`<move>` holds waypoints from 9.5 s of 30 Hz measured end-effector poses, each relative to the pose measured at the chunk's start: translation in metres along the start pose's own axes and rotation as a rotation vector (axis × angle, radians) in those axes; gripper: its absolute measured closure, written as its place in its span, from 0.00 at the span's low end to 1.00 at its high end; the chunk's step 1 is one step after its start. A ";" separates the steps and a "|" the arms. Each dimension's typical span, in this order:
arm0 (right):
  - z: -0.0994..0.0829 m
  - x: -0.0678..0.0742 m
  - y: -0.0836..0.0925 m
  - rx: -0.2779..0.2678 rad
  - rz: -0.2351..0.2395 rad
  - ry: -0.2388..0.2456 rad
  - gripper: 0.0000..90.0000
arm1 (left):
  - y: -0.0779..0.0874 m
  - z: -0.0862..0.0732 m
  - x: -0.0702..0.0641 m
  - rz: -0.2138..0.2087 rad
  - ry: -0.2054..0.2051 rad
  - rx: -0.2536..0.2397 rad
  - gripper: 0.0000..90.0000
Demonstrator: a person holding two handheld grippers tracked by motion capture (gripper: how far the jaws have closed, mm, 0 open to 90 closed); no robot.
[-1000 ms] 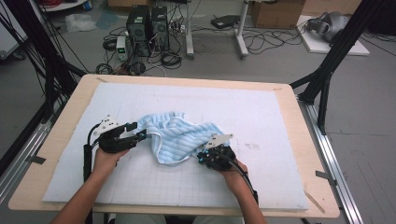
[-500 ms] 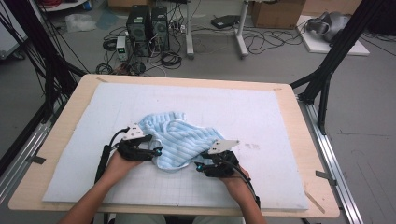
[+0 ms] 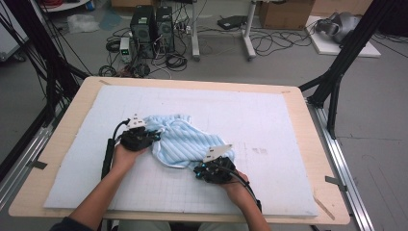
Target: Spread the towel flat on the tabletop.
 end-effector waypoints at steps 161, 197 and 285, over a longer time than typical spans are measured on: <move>-0.043 -0.015 0.044 0.070 0.248 -0.065 0.95 | 0.065 -0.041 -0.056 -0.293 0.040 0.014 0.57; -0.036 -0.039 0.058 -0.087 -0.124 -0.138 0.58 | -0.028 0.001 -0.041 -0.106 -0.091 0.115 0.88; -0.034 -0.048 0.059 -0.091 -0.382 -0.177 0.49 | -0.003 -0.001 0.031 0.145 -0.022 0.117 0.94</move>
Point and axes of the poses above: each handheld gripper's, and its own axes: y roughly backward along the jaws, z roughly out of its top, x roughly to its left, the point moved 3 cm from there along -y, roughly forward along the jaws, and after that the axes turned 9 degrees about -z, right-handed, at the moved point
